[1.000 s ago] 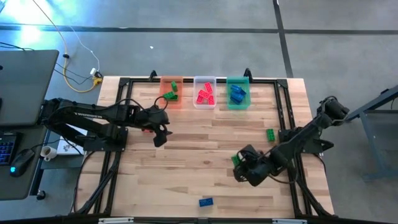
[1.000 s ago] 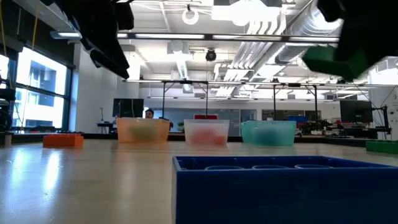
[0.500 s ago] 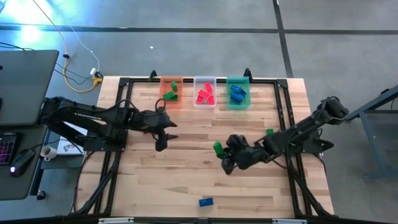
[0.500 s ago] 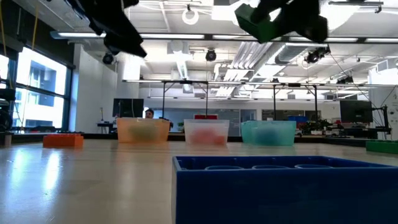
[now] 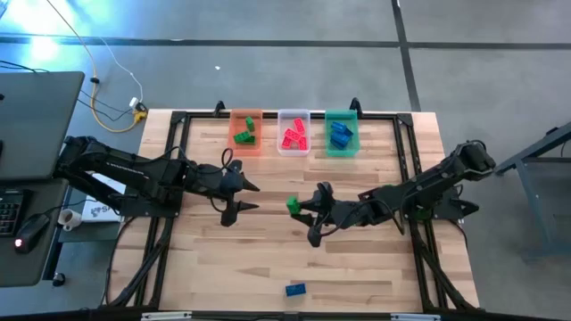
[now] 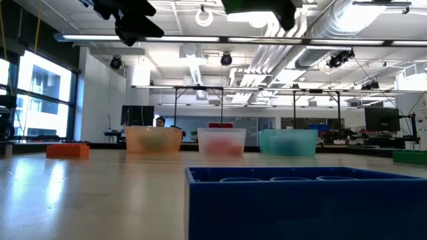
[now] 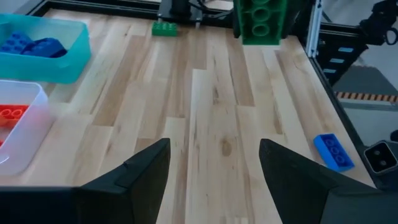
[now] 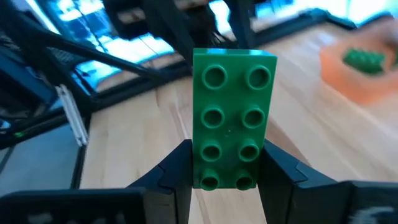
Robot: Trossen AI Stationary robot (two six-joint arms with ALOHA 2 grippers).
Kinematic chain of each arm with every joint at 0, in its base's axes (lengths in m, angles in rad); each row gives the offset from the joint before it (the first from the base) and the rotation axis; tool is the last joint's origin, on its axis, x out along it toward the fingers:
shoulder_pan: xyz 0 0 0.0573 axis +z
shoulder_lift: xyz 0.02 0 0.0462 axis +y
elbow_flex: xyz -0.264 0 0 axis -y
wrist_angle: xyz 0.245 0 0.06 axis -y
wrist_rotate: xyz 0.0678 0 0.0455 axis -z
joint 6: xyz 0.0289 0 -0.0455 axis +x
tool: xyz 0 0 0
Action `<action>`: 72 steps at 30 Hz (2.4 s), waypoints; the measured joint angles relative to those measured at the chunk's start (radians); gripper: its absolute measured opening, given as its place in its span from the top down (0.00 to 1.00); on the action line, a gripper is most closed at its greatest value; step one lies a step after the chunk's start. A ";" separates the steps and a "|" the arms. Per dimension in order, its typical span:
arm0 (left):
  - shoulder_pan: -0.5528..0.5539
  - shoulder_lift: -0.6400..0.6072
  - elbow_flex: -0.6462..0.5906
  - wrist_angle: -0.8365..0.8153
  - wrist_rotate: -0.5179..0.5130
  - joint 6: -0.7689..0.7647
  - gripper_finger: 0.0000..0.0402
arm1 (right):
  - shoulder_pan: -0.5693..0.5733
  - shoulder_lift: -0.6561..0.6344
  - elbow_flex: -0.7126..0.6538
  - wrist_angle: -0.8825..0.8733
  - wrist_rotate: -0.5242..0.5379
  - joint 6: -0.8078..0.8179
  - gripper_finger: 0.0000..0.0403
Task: Sort & place blocks by color
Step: Put the green game piece into the orange bin
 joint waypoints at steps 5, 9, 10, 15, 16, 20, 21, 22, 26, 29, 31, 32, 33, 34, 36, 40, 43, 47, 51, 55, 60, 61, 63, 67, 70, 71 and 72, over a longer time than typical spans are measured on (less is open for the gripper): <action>-0.024 0.000 0.000 0.000 0.000 -0.006 0.41 | -0.010 0.065 0.000 0.180 -0.016 -0.179 0.72; -0.044 0.000 0.000 0.021 0.003 -0.027 0.41 | -0.017 0.123 0.000 0.309 -0.037 -0.300 0.72; -0.050 0.000 0.000 0.034 0.004 -0.028 0.41 | -0.018 0.138 0.000 0.332 -0.043 -0.319 0.72; -0.076 0.000 0.000 0.100 0.029 -0.028 0.41 | -0.044 0.195 0.000 0.410 -0.055 -0.339 0.72; -0.080 0.000 0.000 0.108 0.029 -0.027 0.41 | -0.050 0.203 0.000 0.419 -0.062 -0.339 0.72; -0.085 0.000 0.000 0.117 0.017 -0.029 0.41 | -0.070 0.237 0.000 0.522 -0.095 -0.343 0.72; -0.085 0.000 0.000 0.119 0.017 -0.030 0.41 | -0.075 0.246 0.000 0.539 -0.105 -0.343 0.72; -0.084 0.000 0.000 0.123 0.015 -0.029 0.41 | -0.080 0.257 0.000 0.559 -0.113 -0.344 0.72; -0.084 0.000 0.000 0.137 0.014 -0.029 0.41 | -0.095 0.282 0.000 0.626 -0.137 -0.361 0.72; -0.084 0.000 0.000 0.141 0.015 -0.029 0.41 | -0.107 0.283 0.000 0.629 -0.137 -0.354 0.72; -0.084 0.000 0.000 0.141 0.017 -0.027 0.41 | -0.118 0.283 0.000 0.643 -0.140 -0.342 0.72; -0.084 0.000 0.000 0.144 0.017 -0.027 0.41 | -0.123 0.283 0.000 0.654 -0.146 -0.341 0.72; -0.084 0.000 0.000 0.149 0.017 -0.027 0.41 | -0.130 0.282 0.000 0.658 -0.156 -0.339 0.72; -0.084 0.000 0.000 0.155 0.017 -0.027 0.41 | -0.135 0.282 0.000 0.658 -0.163 -0.335 0.72; -0.084 0.000 0.000 0.184 0.007 -0.028 0.41 | -0.142 0.282 0.000 0.656 -0.174 -0.333 0.72; -0.084 0.000 0.000 0.211 -0.051 -0.027 0.41 | -0.144 0.282 0.000 0.659 -0.167 -0.340 0.72; -0.082 0.000 0.000 0.222 -0.059 -0.020 0.41 | -0.148 0.282 0.000 0.659 -0.167 -0.338 0.72; -0.070 0.012 0.000 0.272 -0.065 -0.004 0.41 | -0.163 0.280 0.000 0.669 -0.202 -0.335 0.72; -0.050 0.015 0.000 0.285 -0.027 -0.002 0.41 | -0.170 0.281 0.000 0.692 -0.229 -0.349 0.72; -0.038 0.021 0.000 0.289 -0.023 0.001 0.41 | -0.178 0.281 -0.002 0.692 -0.254 -0.355 0.72; -0.030 0.023 0.001 0.262 -0.020 0.001 0.41 | -0.161 0.283 -0.002 0.677 -0.227 -0.357 0.72; -0.032 0.023 0.001 0.254 -0.018 0.001 0.41 | -0.155 0.284 -0.002 0.672 -0.212 -0.358 0.72; -0.036 0.024 0.001 0.246 -0.018 0.001 0.41 | -0.140 0.284 -0.002 0.659 -0.175 -0.358 0.72; -0.052 0.025 0.001 0.229 -0.032 0.000 0.41 | -0.104 0.284 -0.001 0.622 -0.070 -0.340 0.72; -0.063 0.025 0.001 0.223 -0.061 0.000 0.41 | -0.081 0.283 0.000 0.625 -0.017 -0.352 0.72; -0.063 0.025 0.001 0.224 -0.068 0.000 0.41 | -0.076 0.283 0.000 0.635 -0.010 -0.363 0.72; -0.064 0.025 0.001 0.227 -0.075 0.000 0.41 | -0.071 0.283 0.000 0.646 -0.009 -0.377 0.72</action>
